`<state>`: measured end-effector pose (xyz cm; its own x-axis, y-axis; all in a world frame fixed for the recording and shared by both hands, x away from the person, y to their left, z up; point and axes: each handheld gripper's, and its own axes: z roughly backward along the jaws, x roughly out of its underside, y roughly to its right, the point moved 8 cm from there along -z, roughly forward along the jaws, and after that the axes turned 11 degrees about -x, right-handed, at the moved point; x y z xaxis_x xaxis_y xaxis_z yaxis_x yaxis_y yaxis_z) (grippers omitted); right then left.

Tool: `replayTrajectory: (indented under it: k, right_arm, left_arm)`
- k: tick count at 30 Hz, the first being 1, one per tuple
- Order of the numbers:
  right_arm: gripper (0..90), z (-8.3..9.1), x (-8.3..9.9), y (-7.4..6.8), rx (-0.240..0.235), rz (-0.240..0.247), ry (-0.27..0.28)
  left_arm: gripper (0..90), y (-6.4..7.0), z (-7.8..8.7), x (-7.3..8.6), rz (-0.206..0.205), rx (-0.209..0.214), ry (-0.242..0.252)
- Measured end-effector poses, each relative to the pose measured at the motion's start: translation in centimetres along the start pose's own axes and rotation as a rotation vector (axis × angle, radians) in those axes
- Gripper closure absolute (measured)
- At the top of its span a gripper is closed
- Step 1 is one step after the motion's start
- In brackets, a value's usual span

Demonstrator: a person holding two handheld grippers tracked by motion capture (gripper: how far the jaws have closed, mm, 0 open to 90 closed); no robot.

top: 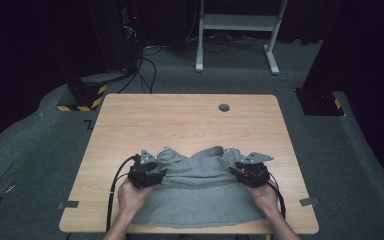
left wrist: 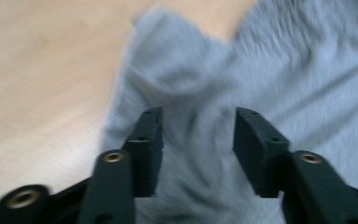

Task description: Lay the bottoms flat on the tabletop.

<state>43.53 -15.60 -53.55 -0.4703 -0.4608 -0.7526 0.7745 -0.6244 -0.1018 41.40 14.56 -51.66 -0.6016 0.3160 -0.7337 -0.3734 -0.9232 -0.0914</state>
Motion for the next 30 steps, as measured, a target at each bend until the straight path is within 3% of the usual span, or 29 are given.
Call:
replayTrajectory:
  k: [2, 5, 7, 11, 13, 15, 17, 19, 21, 25, 28, 30]
  right_arm:
    - [60.8, 0.4, -0.9, 0.1, 0.006, 0.002, 0.033]
    - [59.0, 0.4, -2.0, 0.2, 0.002, 0.002, 0.053]
    - [58.7, -0.1, -2.6, 0.1, -0.007, 0.013, 0.052]
    - [59.0, -1.9, -3.1, 0.1, -0.031, 0.006, 0.011]
    - [68.5, -2.8, -2.9, 0.3, -0.051, -0.004, -0.012]
    - [79.8, -3.1, -2.4, 0.0, -0.063, 0.017, -0.036]
    - [82.8, -2.9, -1.6, -0.4, -0.063, 0.038, -0.043]
    - [83.4, -2.3, -0.5, -0.8, -0.057, 0.065, -0.048]
    - [83.4, -1.7, 0.6, -1.0, -0.052, 0.072, -0.05]
    - [82.5, -1.3, 2.0, -1.5, -0.058, 0.087, -0.063]
    - [70.6, -1.3, 1.9, -1.5, -0.067, 0.08, -0.072]
    - [64.2, -1.1, 1.4, -1.1, -0.067, 0.062, -0.038]
  left_arm:
    - [44.5, -0.4, 0.0, -1.1, 0.018, -0.001, 0.014]
    - [41.2, -0.4, -0.7, -2.5, 0.01, -0.014, 0.004]
    - [40.0, -0.4, -1.8, -3.1, 0.011, -0.021, -0.018]
    - [39.5, -0.4, -4.5, -3.7, 0.052, 0.005, -0.091]
    - [47.6, -0.2, -5.3, -3.4, 0.057, 0.029, -0.127]
    - [62.3, 0.3, -5.2, -2.7, 0.047, 0.056, -0.133]
    - [73.3, 0.7, -4.3, -1.7, 0.02, 0.077, -0.117]
    - [77.9, 0.9, -3.1, -0.4, -0.006, 0.073, -0.097]
    - [78.6, 0.9, -2.3, 0.8, 0.013, 0.096, -0.086]
    - [72.9, 1.0, -1.9, 2.1, 0.005, 0.116, -0.108]
    - [55.6, 0.5, -2.3, 1.8, 0.041, 0.098, -0.108]
    - [47.8, 0.2, -2.4, 1.2, 0.076, 0.097, -0.094]
